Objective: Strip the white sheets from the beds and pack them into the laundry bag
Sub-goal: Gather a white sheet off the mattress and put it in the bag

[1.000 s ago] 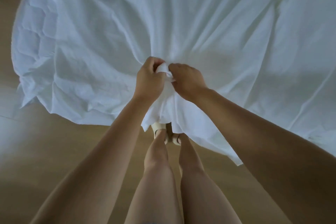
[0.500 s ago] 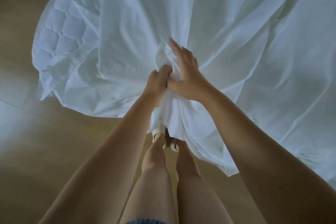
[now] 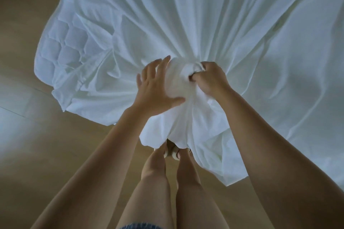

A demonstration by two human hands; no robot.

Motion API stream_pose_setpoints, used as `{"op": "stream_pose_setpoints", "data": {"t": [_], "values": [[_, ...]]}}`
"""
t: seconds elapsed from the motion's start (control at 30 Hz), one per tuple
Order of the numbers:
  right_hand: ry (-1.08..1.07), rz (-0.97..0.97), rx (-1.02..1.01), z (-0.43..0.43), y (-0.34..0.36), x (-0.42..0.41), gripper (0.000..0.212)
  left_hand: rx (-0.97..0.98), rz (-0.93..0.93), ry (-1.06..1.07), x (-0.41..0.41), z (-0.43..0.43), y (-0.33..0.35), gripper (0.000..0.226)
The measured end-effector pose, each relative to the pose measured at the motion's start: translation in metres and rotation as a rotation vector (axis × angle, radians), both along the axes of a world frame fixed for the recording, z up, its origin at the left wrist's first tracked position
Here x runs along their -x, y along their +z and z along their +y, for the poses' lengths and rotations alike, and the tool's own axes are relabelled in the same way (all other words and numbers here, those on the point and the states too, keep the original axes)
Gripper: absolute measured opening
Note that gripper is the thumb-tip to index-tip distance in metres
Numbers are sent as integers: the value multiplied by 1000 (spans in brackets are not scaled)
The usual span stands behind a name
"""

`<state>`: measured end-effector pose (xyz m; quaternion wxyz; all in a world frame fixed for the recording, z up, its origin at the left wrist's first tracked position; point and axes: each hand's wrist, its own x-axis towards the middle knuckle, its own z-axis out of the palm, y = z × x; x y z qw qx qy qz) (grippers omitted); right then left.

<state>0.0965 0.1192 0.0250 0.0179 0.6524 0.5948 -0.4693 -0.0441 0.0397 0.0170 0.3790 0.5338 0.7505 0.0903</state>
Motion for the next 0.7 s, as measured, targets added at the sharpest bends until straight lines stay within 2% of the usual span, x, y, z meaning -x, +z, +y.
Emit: {"op": "stream_pose_setpoints", "data": {"t": [0.07, 0.1, 0.13, 0.2, 0.23, 0.3, 0.37, 0.43, 0.53, 0.57, 0.63, 0.7], "values": [[-158, 112, 148, 0, 5, -2, 4, 172, 55, -23, 8, -7, -17, 129], [-207, 156, 228, 1, 8, -3, 6, 242, -27, 37, 9, -6, -23, 127], [-246, 186, 298, 1, 10, -4, 9, 264, -156, 115, 6, -2, -28, 117], [-311, 195, 367, -1, 9, -4, 15, 241, -391, 211, -7, 6, -27, 68], [-348, 193, 352, -3, 7, -3, 22, 243, -470, 259, -15, 10, -23, 43], [-370, 193, 214, -9, 0, -6, 53, 268, -623, 422, -27, 16, -11, 21], [-294, 186, 6, -21, 2, -11, 81, 264, -772, 617, -33, 19, -3, 21], [-184, 252, -123, -33, 10, -16, 92, 282, -952, 790, -40, 25, 8, 27], [4, 296, -85, -34, 28, -21, 101, 275, -1135, 810, -50, 35, 23, 25], [47, 300, -66, -30, 32, -23, 101, 274, -1151, 785, -52, 39, 29, 25], [101, 310, 7, -21, 41, -28, 85, 234, -1082, 689, -53, 49, 40, 29], [102, 342, 83, -20, 43, -29, 46, 193, -897, 532, -49, 57, 51, 33]]}}
